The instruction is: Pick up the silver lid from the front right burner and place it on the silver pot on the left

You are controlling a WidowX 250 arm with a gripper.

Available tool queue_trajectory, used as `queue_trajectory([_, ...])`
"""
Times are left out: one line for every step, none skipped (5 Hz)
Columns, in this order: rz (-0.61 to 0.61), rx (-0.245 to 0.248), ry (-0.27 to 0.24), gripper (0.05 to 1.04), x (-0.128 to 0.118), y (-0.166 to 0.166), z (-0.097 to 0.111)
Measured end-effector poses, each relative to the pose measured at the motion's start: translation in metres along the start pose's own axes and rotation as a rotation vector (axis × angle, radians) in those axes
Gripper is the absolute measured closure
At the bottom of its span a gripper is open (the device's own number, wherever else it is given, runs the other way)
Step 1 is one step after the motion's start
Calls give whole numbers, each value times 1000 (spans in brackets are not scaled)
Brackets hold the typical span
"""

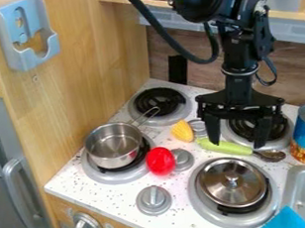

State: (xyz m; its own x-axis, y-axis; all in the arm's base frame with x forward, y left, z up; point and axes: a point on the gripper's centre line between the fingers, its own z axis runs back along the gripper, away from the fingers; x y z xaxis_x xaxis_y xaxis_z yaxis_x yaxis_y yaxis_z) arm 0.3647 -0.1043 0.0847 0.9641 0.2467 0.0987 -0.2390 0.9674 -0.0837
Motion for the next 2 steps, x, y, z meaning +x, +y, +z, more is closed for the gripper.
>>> queue_trajectory([2,21,34,82,-4,2,-14])
queue_trajectory([9,30,52,82,2,-2,-44])
